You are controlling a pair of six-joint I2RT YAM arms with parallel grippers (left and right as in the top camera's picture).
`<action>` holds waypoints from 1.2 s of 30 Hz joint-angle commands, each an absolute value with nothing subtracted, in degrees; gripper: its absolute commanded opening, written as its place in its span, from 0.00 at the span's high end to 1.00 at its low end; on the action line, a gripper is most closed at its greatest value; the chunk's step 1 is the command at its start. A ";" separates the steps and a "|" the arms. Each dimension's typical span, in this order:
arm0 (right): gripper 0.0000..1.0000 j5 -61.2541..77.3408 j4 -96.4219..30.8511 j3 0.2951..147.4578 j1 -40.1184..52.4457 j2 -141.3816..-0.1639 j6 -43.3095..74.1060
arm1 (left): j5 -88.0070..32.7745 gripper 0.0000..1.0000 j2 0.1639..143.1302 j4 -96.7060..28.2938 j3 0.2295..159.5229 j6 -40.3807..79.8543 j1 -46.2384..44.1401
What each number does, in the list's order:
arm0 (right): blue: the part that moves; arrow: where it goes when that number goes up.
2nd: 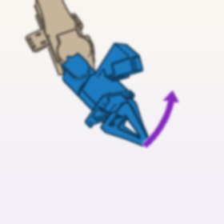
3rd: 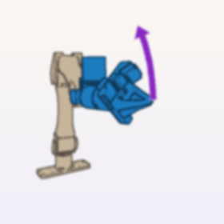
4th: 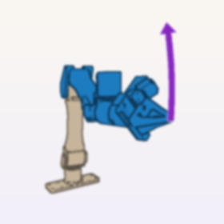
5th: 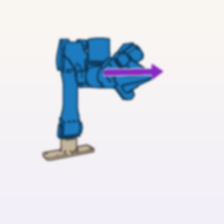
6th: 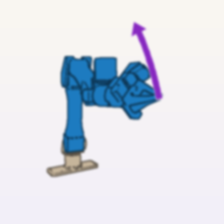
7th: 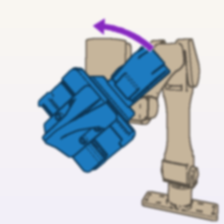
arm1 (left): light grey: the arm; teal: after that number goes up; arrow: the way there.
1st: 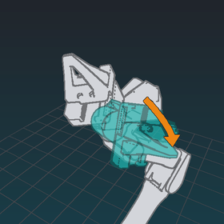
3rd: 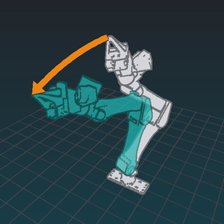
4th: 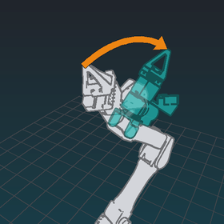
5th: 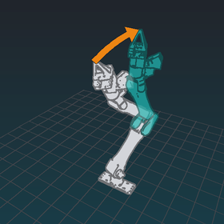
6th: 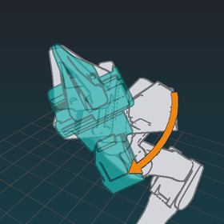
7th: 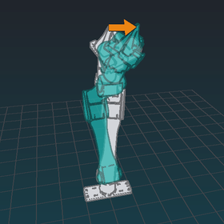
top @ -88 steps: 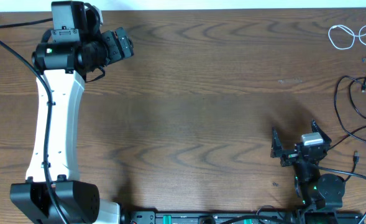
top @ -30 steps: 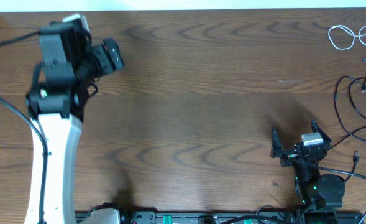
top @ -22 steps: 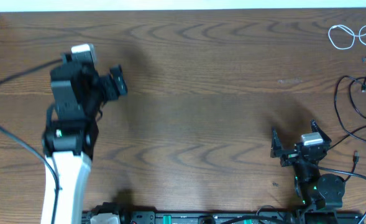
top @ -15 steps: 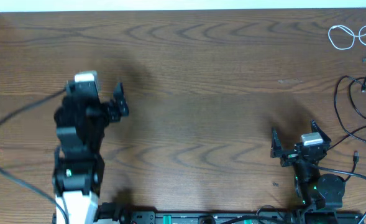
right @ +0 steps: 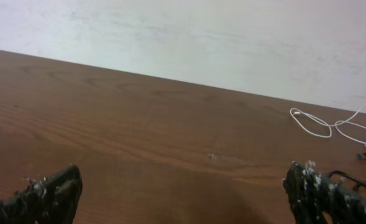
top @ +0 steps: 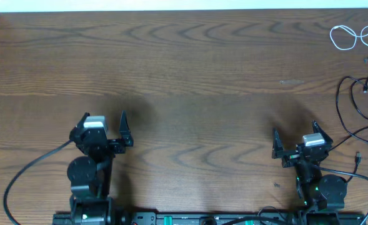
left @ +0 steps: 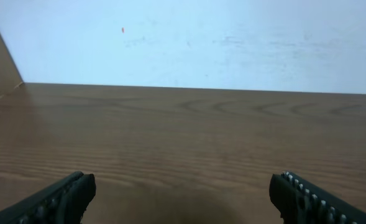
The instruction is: Untangle cables
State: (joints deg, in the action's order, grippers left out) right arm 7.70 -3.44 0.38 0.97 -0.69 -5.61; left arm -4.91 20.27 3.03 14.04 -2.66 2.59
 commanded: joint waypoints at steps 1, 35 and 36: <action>0.01 7.86 -3.70 0.32 0.84 -0.34 -5.21 | -3.75 0.05 14.94 3.57 10.70 -3.44 3.01; 0.01 7.86 -3.68 0.32 0.84 -0.34 -5.21 | -3.40 0.05 0.08 -3.88 0.23 -2.94 2.87; 0.01 7.86 -3.68 0.32 0.84 -0.34 -5.21 | -3.38 0.05 0.08 -3.84 0.23 -2.96 2.87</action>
State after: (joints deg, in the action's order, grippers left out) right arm 7.70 -3.44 0.38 0.97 -0.69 -5.61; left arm -3.49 0.62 -1.13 0.69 -2.85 2.63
